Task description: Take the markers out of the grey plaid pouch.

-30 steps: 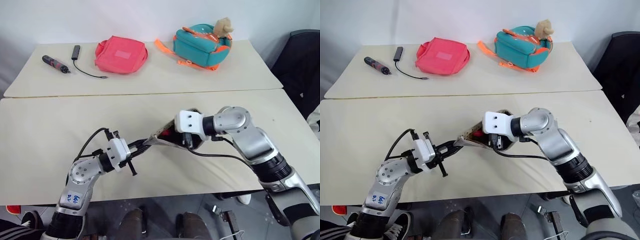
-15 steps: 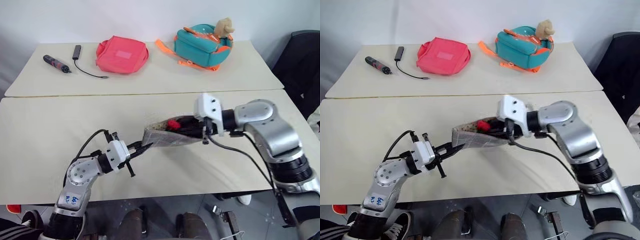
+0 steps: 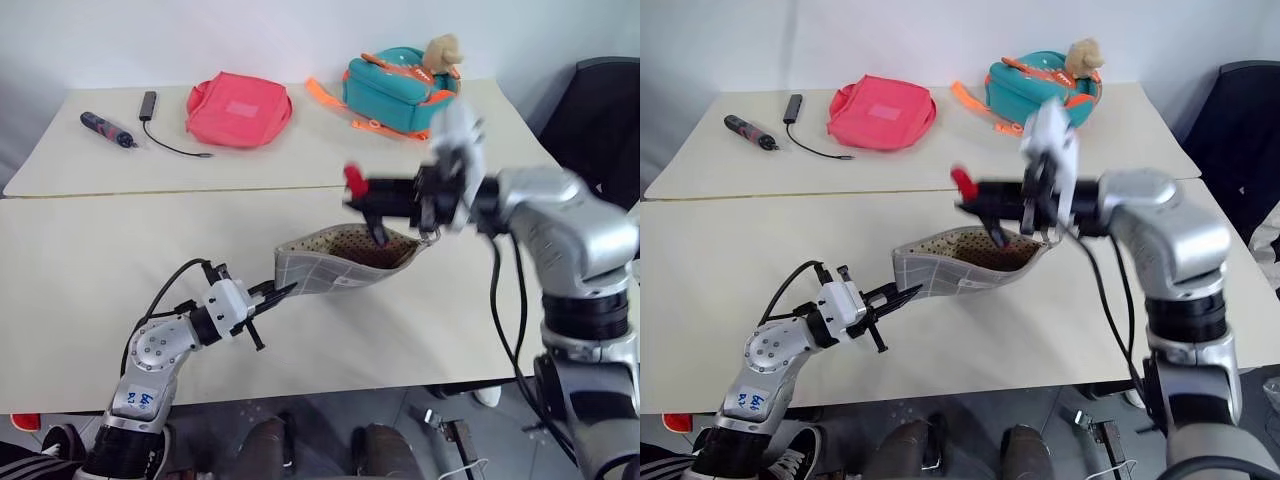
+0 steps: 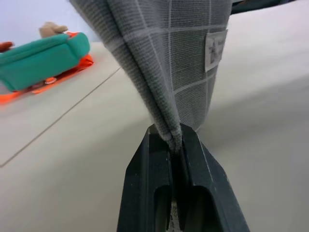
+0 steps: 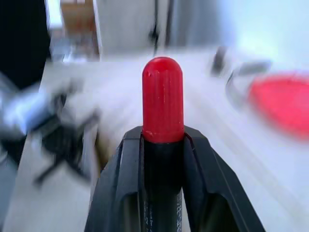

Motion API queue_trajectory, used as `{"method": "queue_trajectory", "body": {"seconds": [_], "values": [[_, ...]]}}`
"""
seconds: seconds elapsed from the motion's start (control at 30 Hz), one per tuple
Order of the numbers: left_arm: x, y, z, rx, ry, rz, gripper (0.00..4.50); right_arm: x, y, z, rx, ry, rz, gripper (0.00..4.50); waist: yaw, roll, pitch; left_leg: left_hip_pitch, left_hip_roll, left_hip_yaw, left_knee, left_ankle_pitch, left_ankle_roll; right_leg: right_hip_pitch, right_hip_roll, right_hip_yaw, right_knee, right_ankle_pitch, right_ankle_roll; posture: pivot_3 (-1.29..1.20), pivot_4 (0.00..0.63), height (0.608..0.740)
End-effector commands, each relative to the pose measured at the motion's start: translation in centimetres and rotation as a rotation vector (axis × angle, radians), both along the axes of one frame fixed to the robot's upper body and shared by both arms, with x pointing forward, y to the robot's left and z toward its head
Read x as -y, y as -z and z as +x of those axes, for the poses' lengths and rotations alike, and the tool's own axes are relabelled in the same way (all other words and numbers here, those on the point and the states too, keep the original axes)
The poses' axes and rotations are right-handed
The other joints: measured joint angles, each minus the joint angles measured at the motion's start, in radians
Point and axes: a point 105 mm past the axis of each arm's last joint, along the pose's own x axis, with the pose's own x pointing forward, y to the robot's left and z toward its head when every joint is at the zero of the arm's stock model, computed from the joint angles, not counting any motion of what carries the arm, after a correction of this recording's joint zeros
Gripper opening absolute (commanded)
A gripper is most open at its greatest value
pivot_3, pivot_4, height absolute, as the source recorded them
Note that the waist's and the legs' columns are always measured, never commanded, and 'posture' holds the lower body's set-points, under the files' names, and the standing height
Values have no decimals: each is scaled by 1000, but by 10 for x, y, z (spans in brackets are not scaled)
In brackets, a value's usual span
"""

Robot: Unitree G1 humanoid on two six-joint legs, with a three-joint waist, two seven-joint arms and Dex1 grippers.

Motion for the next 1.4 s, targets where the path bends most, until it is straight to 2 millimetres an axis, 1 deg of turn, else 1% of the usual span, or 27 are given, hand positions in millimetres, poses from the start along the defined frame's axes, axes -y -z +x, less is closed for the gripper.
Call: {"method": "queue_trajectory", "body": {"seconds": [0.03,0.07,0.1,0.17,0.2,0.23,0.27,0.3,0.4,0.43,0.53,0.6,0.73,0.77,0.8,0.87,0.97,1.03,1.13,1.2,1.27,1.33,1.37,1.4], "values": [[-12,-4,0,30,-39,6,0,33,-13,22,-26,184,54,637,4,0,0,0,0,0,0,-1,0,0,0,0,0,0,0,0,150,740],[-14,-4,-1,26,-42,3,0,48,-14,34,-23,278,50,637,4,0,0,0,-1,1,0,-1,1,0,-1,0,-1,0,0,0,150,740],[-14,-3,-2,24,-44,1,0,65,-10,46,-28,383,18,637,5,0,0,0,-1,2,0,-1,1,0,-1,1,-1,0,1,0,150,740],[-15,-2,-3,22,-45,1,0,98,9,67,15,580,-148,637,12,0,0,-1,-3,3,0,-2,2,-1,-1,1,-1,1,2,0,150,740],[-14,-2,-4,23,-45,1,0,110,20,71,-15,634,-192,637,15,0,0,-1,-3,4,0,-2,2,-2,-1,1,-1,1,2,0,150,740],[-14,-2,-4,24,-44,1,0,118,29,73,-59,659,-211,637,16,0,0,-1,-3,5,0,-2,2,-3,-1,2,-1,1,2,0,150,740],[-13,-1,-4,24,-40,4,0,120,47,71,-118,648,-245,637,17,0,0,-1,-3,5,0,-2,3,-3,-1,3,-1,1,2,0,150,740],[-12,-1,-5,25,-37,5,0,121,61,70,-183,643,-239,637,17,0,0,-1,-2,5,0,-2,2,-3,-1,3,-1,1,2,0,150,740],[-11,-1,-4,26,-33,5,0,124,85,66,-257,641,-266,637,15,1,1,-1,0,6,0,-2,2,-2,0,3,-2,1,2,0,150,740],[-10,-1,-4,27,-31,4,0,131,99,65,-268,664,-320,637,14,2,1,-1,0,6,0,-2,2,-2,0,3,-2,1,2,0,150,740],[-9,-2,-4,30,-26,2,0,149,127,65,-304,738,-399,637,18,2,1,-1,0,6,0,-2,2,-2,1,2,-1,1,2,0,150,740],[-7,-3,-4,30,-21,-1,0,150,143,62,-359,732,-400,637,19,2,1,-1,-1,6,1,-2,2,-2,1,2,-1,1,2,0,150,740],[-6,-3,-5,29,-17,-2,0,147,157,58,-403,699,-412,637,20,2,1,-1,-1,6,1,-2,2,-1,0,3,-2,1,2,0,150,740],[-5,-3,-5,30,-17,-2,0,146,159,59,-407,698,-408,987,19,2,1,-1,0,6,1,-2,2,-1,0,2,-2,1,2,0,150,740],[-5,-3,-5,30,-16,-3,0,146,160,59,-408,699,-405,1357,19,2,1,-1,0,6,1,-2,2,-1,0,2,-2,1,2,0,150,740],[-5,-3,-6,32,-14,-3,0,142,157,62,-397,699,-389,1901,19,2,1,-1,0,6,1,-2,2,-1,0,2,-2,1,2,0,150,740],[-4,-3,-6,32,-14,-3,0,141,154,65,-366,706,-395,2947,19,2,1,-1,0,6,1,-2,2,-1,0,3,-2,1,2,0,150,740],[-4,-3,-7,32,-14,-5,0,140,146,67,-325,704,-391,3619,20,2,1,-1,0,5,1,-2,2,-1,0,2,-2,1,2,0,150,740],[-3,-2,-8,33,-12,-3,0,134,123,70,-239,683,-342,3619,19,2,1,-1,0,6,1,-2,2,-1,0,2,-2,1,2,0,150,740],[-3,-3,-8,33,-10,-2,0,130,104,68,-200,653,-319,3619,19,2,1,-1,0,6,1,-2,2,-1,0,2,-2,1,2,0,150,740],[-3,-2,-9,32,-9,-1,0,124,78,67,-162,625,-263,3619,19,2,1,-1,0,6,1,-2,2,-1,0,3,-2,1,2,0,150,740],[-4,-2,-9,30,-8,-2,0,120,59,66,-132,603,-218,3619,18,3,2,-1,0,6,1,-2,2,-2,0,3,-2,1,2,0,150,740],[-4,-2,-9,30,-7,-1,0,114,46,65,-101,578,-188,3619,18,3,2,-1,0,6,1,-2,2,-2,0,3,-2,1,2,0,150,740],[-3,-2,-9,30,-5,0,0,104,29,61,-74,530,-136,3619,18,3,2,-1,0,5,1,-2,2,-2,0,3,-2,1,2,0,150,740]]}}
